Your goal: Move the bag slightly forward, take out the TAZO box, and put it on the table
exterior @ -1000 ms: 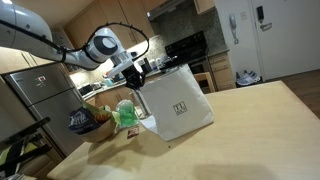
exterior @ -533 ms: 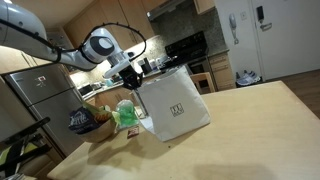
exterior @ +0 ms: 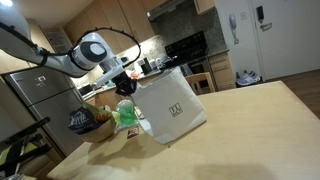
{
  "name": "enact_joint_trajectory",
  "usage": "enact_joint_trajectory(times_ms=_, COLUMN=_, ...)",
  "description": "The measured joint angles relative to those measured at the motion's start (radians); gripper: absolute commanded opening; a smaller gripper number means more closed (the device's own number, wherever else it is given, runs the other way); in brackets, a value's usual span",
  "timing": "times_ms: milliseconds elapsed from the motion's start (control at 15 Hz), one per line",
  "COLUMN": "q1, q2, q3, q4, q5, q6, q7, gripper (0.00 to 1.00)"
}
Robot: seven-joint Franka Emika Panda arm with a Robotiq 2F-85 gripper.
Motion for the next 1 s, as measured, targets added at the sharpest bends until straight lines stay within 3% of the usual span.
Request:
enact_joint_trajectory(times_ms=267, q1=-0.002, q2=-0.069, q3=0.006, q4=-0.108, q5=0.0, q6=0.051, q7=0.0, gripper=0.04)
enact_joint_trajectory(times_ms=800, q1=-0.004, q2=-0.079, q3=0.008, q4=-0.123, q5=0.003, q6=0.055, q7=0.0, gripper=0.01)
enact_joint_trajectory(times_ms=1000, q1=-0.022, q2=-0.083, q3=0.028, q4=-0.137, q5=0.051, q6=0.055, q7=-0.023, gripper=0.01)
